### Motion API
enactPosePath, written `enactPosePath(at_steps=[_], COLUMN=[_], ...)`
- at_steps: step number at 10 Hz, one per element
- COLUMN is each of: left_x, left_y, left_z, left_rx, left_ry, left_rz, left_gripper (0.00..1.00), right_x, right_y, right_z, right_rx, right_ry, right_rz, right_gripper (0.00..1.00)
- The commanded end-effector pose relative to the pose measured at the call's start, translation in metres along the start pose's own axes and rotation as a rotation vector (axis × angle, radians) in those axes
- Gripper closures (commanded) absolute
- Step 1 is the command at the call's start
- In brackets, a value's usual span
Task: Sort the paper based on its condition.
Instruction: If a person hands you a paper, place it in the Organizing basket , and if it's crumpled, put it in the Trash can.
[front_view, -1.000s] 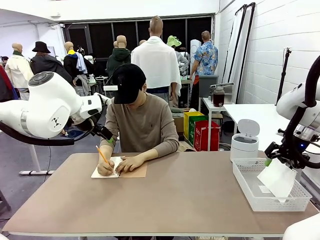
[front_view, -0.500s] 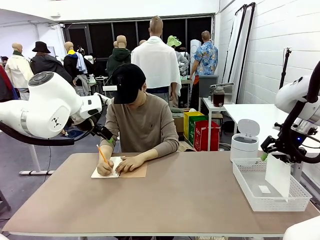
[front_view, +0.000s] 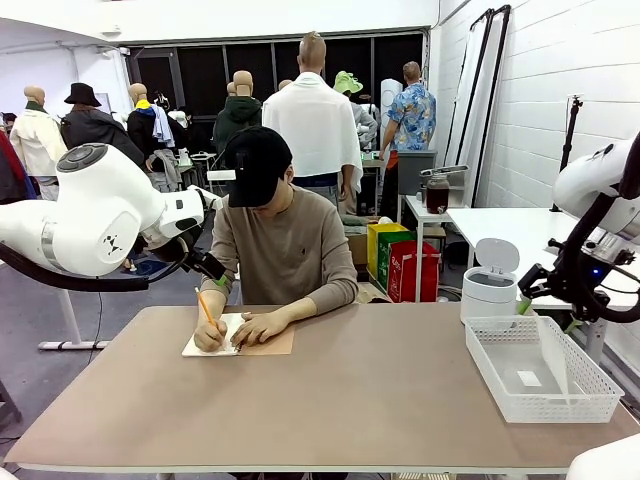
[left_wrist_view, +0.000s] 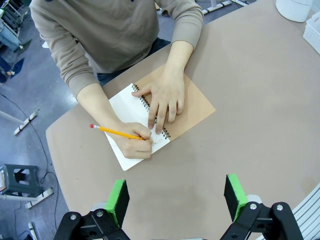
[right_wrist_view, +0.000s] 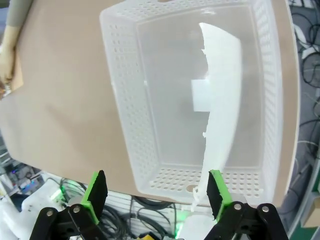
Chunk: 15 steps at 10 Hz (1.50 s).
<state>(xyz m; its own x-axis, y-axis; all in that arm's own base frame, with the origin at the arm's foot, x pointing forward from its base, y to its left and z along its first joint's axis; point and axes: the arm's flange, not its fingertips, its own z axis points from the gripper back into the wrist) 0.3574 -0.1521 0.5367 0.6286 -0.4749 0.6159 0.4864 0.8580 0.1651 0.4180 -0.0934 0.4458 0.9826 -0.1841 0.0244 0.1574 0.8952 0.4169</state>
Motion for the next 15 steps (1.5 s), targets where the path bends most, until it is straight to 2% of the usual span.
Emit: enactPosePath(at_steps=[1, 5, 8, 10, 15], left_x=[0.0, 0.0, 0.0, 0.0, 0.0], left_y=[0.001, 0.001, 0.001, 0.001, 0.001], left_z=[0.0, 0.0, 0.0, 0.0, 0.0], left_rx=[0.0, 0.0, 0.0, 0.0, 0.0], left_ry=[0.0, 0.0, 0.0, 0.0, 0.0], left_rz=[-0.004, -0.004, -0.004, -0.004, -0.004], left_gripper=[0.0, 0.0, 0.0, 0.0, 0.0], right_x=[-0.005, -0.005, -0.005, 0.0, 0.0], right_y=[0.01, 0.021, 0.02, 0.021, 0.021], right_z=[-0.005, -0.002, -0.002, 0.003, 0.003], right_rx=[0.112, 0.162, 0.119, 0.122, 0.122], right_ry=[-0.028, -0.044, -0.09, -0.051, -0.051], right_rz=[0.038, 0.066, 0.048, 0.057, 0.057], right_gripper=[0.0, 0.0, 0.0, 0.0, 0.0])
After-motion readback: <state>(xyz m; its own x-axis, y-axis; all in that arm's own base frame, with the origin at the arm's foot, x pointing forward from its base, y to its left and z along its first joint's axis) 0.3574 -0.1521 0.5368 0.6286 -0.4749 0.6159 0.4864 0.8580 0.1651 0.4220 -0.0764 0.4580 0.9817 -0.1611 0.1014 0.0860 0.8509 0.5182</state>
